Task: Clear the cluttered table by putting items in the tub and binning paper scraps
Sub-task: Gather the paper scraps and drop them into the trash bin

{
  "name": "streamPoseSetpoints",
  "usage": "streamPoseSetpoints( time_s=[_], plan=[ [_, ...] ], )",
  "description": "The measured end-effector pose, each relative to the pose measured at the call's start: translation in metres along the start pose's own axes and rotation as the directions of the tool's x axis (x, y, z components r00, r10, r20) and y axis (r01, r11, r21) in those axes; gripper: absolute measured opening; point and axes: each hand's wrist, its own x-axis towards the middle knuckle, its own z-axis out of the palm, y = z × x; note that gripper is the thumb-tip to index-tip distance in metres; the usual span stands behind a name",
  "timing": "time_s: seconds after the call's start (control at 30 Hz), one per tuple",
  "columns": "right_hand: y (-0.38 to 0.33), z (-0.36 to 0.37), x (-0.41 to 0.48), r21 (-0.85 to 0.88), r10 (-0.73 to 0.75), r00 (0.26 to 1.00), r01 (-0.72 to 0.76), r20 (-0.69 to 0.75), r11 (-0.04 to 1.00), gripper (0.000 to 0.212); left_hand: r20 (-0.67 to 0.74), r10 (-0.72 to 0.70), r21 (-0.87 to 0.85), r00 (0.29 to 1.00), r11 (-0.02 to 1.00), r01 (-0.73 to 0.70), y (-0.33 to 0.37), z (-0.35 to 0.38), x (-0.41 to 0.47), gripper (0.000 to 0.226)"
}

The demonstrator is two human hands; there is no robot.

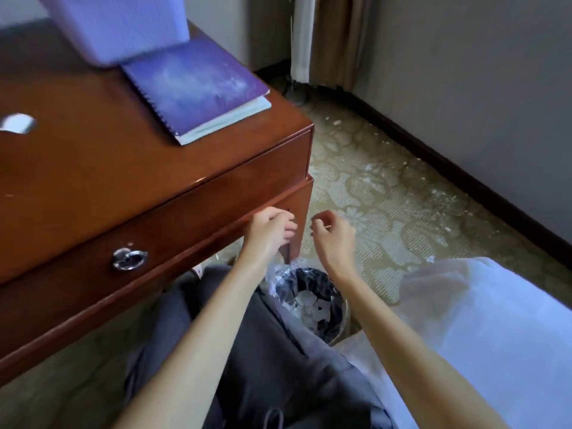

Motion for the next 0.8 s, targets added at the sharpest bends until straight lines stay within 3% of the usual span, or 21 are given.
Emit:
streamPoseSetpoints(
  time_s=[0.13,0.27,0.37,0.47,0.57,0.7,0.8],
  plan=[
    [-0.089,-0.011,-0.027,0.171,-0.282,0.955,0.295,-0.095,0.940,0.018,-0.116,0.176,-0.105,0.977,0.976,-0.189,0.052,-0.061,-0.045,0.024],
    [-0.159,0.005,-0.046,0.257,-0.467,0.884,0.459,-0.033,0.851,0.015,-0.266,0.282,-0.093,0.922,0.944,-0.316,0.085,-0.122,-0.070,0.027],
    [-0.201,0.037,-0.051,0.199,-0.574,0.813,0.549,0.097,0.811,0.016,-0.372,0.288,-0.072,0.882,0.939,-0.337,0.096,-0.169,-0.076,0.023],
    [-0.234,0.080,-0.051,0.059,-0.664,0.661,0.692,0.349,0.720,0.026,-0.476,0.225,-0.028,0.850,0.962,-0.271,0.093,-0.219,-0.069,0.018],
    [-0.264,0.124,-0.049,-0.038,-0.618,0.563,0.755,0.549,0.655,0.042,-0.583,0.173,0.074,0.794,0.984,-0.159,0.082,-0.267,-0.049,0.018],
    [-0.300,0.179,-0.038,-0.109,-0.497,0.607,0.693,0.620,0.712,0.049,-0.671,0.210,0.297,0.711,0.955,-0.002,0.076,-0.319,-0.014,0.013],
    [-0.318,0.214,-0.022,-0.219,-0.438,0.637,0.692,0.634,0.688,0.059,-0.692,0.248,0.430,0.678,0.896,0.112,0.081,-0.348,0.018,0.028]
  ],
)
